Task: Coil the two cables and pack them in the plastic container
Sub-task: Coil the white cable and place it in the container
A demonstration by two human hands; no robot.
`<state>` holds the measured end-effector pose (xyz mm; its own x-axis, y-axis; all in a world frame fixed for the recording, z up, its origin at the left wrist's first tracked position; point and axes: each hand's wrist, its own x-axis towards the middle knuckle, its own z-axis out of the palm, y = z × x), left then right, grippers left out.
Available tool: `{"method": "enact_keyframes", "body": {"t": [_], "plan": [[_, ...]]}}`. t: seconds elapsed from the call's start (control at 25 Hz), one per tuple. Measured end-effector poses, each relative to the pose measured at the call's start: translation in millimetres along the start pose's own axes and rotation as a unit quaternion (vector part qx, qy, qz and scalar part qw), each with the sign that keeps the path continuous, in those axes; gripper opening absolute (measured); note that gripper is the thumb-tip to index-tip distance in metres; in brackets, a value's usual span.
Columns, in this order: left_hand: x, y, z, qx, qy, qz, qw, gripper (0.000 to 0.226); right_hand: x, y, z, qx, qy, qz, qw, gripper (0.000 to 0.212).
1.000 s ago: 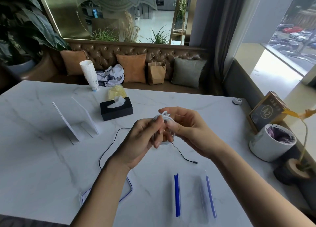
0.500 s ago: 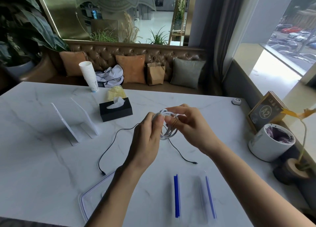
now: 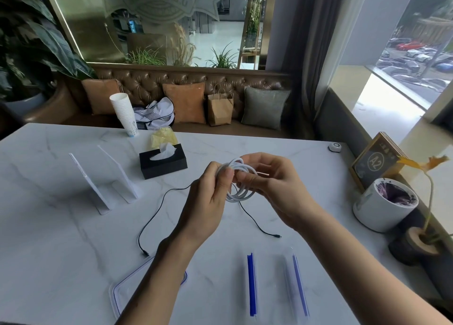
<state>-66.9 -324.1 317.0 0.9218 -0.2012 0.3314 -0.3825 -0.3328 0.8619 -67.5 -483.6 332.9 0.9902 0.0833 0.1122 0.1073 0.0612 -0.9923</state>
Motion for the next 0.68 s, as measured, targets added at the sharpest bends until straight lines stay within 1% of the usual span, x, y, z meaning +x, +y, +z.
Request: {"method": "enact_keyframes", "body": {"t": [0.08,0.12,0.28,0.36,0.44,0.48,0.6,0.68], "plan": [[1,1,0,0.01,0.002,0.003,1.0,0.032,-2,0,1,0.08,0.01,0.03,0.996,0.017],[1,2,0,0.014,0.007,0.006,1.0,0.03,-3,-1,2,0.1,0.011,0.037,0.994,0.018],[-1,5,5,0.011,0.043,0.014,0.999,0.029,-6,-5,4,0.097,0.002,0.037,0.995,0.023],[-3,5,7,0.005,0.062,0.025,0.998,0.024,-6,-6,3,0.094,0.0,0.042,0.995,0.022],[-4,4,6,0.004,0.069,0.036,0.997,0.019,-8,-8,2,0.076,-0.01,0.049,0.996,0.02],[-3,4,4,0.008,0.067,0.042,0.997,0.022,-9,-8,2,0.074,-0.016,0.056,0.996,0.019],[-4,6,2,0.018,0.054,0.054,0.997,0.027,-11,-9,0,0.118,-0.043,0.086,0.988,0.024],[-5,6,1,0.018,0.057,0.052,0.997,0.029,-14,-11,-2,0.145,-0.076,0.084,0.983,0.029]]}}
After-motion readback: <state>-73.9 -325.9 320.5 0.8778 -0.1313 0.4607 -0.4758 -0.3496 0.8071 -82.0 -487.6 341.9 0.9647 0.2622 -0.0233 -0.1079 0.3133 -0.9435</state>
